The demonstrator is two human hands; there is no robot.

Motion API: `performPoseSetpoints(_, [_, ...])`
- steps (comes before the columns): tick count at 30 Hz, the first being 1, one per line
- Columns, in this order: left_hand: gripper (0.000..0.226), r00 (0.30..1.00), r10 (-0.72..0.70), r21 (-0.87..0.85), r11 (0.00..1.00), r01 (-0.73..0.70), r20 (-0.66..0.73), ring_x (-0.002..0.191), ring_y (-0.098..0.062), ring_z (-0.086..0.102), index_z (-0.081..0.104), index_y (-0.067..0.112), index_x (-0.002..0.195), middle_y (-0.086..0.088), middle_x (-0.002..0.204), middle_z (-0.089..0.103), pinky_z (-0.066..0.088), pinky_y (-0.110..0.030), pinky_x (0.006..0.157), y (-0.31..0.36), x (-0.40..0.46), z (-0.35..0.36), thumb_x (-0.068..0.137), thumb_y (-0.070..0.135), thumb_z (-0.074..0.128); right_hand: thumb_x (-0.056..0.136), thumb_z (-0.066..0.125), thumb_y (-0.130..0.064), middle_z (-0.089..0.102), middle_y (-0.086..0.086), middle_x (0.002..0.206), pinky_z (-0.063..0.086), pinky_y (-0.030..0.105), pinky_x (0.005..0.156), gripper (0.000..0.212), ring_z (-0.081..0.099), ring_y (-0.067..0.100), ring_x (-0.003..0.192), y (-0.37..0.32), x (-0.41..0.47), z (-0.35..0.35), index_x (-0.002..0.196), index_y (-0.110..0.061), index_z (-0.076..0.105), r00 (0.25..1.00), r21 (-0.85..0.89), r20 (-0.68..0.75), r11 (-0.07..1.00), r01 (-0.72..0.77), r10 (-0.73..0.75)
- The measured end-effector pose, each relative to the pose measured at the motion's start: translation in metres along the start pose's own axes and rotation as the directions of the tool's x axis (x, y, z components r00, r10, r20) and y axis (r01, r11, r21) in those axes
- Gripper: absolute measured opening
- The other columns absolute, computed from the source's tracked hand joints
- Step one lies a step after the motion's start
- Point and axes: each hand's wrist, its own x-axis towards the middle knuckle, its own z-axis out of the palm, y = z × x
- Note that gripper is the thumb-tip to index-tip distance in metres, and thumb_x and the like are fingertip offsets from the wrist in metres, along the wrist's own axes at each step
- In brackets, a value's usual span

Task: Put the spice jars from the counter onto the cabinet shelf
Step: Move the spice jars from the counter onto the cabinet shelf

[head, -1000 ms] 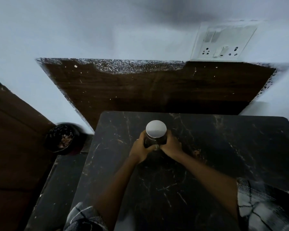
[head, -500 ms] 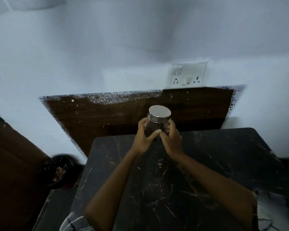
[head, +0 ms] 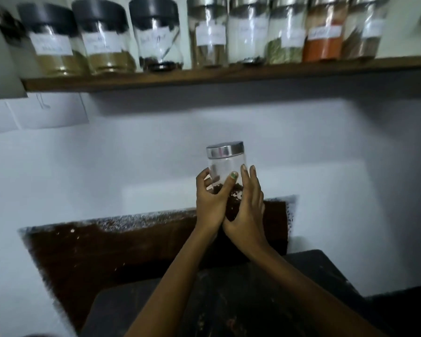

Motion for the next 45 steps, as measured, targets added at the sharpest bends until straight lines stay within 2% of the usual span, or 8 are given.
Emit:
performPoseSetpoints(4, [0.053,0.998,0.053,-0.026,0.998,-0.052,0.037,0.09,-0.006,0.067,0.049,0.025,0.124,-0.005,0.124,0.055,0.051,-0.008,0.06,0.042,-0.001,0.034,0.078,0.038,0.073,0.081,0.064,-0.025,-0.001,0.0,0.16,0.022,0.042,0.113,0.093,0.013,0.017,0.144,-0.017,0.024,-0.027,0.145,-0.036,-0.002,0.987,-0.005,-0.154,0.999,0.053,-0.053])
performPoseSetpoints(8, [0.066,0.98,0.091,0.054,0.993,-0.102,0.175,0.111,-0.02,0.061,0.042,0.026,0.133,-0.005,0.132,0.047,0.055,-0.028,0.088,0.068,-0.002,0.053,0.077,0.043,0.072,0.081,0.066,-0.015,0.011,0.002,0.156,0.038,0.037,0.108,0.092,0.021,0.013,0.141,-0.027,0.049,-0.057,0.142,-0.044,0.005,0.959,0.141,-0.282,0.988,0.069,-0.027])
performPoseSetpoints(13, [0.062,0.939,0.191,0.005,0.98,-0.201,0.287,0.108,-0.002,0.055,0.029,0.03,0.141,0.003,0.132,0.046,0.049,-0.008,0.082,0.091,-0.002,0.064,0.088,0.031,0.063,0.075,0.076,-0.01,0.028,-0.004,0.138,0.047,0.005,0.079,0.1,0.049,-0.001,0.116,-0.03,0.074,-0.092,0.148,-0.033,0.012,0.98,0.335,-0.198,0.941,0.037,0.032])
performPoseSetpoints(22, [0.053,0.888,0.23,-0.085,0.973,-0.214,0.399,0.11,0.004,0.051,0.019,0.04,0.145,0.006,0.141,0.042,0.045,-0.013,0.086,0.116,-0.006,0.077,0.097,0.033,0.04,0.074,0.065,-0.025,0.064,0.01,0.121,0.049,0.042,0.098,0.071,0.063,0.027,0.109,-0.037,0.095,-0.128,0.14,-0.026,0.04,0.98,0.809,0.1,0.56,-0.181,0.173])
performPoseSetpoints(33, [0.051,0.889,0.312,-0.088,0.95,-0.3,0.335,0.131,-0.015,0.043,0.024,0.048,0.136,0.0,0.151,0.035,0.038,-0.042,0.11,0.12,-0.009,0.102,0.096,0.029,0.049,0.085,0.057,-0.029,0.045,-0.004,0.141,0.041,0.036,0.104,0.066,0.052,0.016,0.119,-0.032,0.103,-0.16,0.144,-0.037,0.028,0.989,0.648,0.048,0.749,-0.14,0.143])
performPoseSetpoints(37, [0.056,0.871,0.377,-0.109,0.926,-0.362,0.315,0.126,-0.005,0.046,0.022,0.04,0.142,0.007,0.149,0.035,0.043,-0.026,0.103,0.113,-0.001,0.122,0.095,0.025,0.05,0.072,0.061,-0.041,0.043,-0.025,0.134,0.04,0.031,0.103,0.078,0.047,0.005,0.123,-0.033,0.105,-0.178,0.137,-0.053,0.02,0.996,0.581,0.038,0.809,-0.089,0.082])
performPoseSetpoints(41, [0.057,0.84,0.431,-0.135,0.902,-0.41,0.33,0.116,0.006,0.05,0.024,0.045,0.138,0.016,0.14,0.04,0.047,-0.011,0.09,0.111,0.007,0.156,0.095,0.021,0.053,0.066,0.067,-0.048,0.023,-0.011,0.154,0.039,0.044,0.108,0.097,0.035,0.016,0.135,-0.026,0.118,-0.201,0.145,-0.047,0.011,0.995,0.495,-0.019,0.866,-0.078,0.101])
performPoseSetpoints(45, [0.07,0.779,0.495,-0.12,0.864,-0.49,0.385,0.133,-0.006,0.04,0.014,0.043,0.146,0.012,0.149,0.033,0.041,-0.037,0.109,0.116,0.013,0.194,0.095,0.016,0.053,0.072,0.075,-0.032,0.033,-0.009,0.147,0.044,0.019,0.087,0.095,0.042,0.011,0.127,-0.005,0.139,-0.221,0.144,-0.044,0.014,0.977,0.425,-0.206,0.904,0.033,0.061])
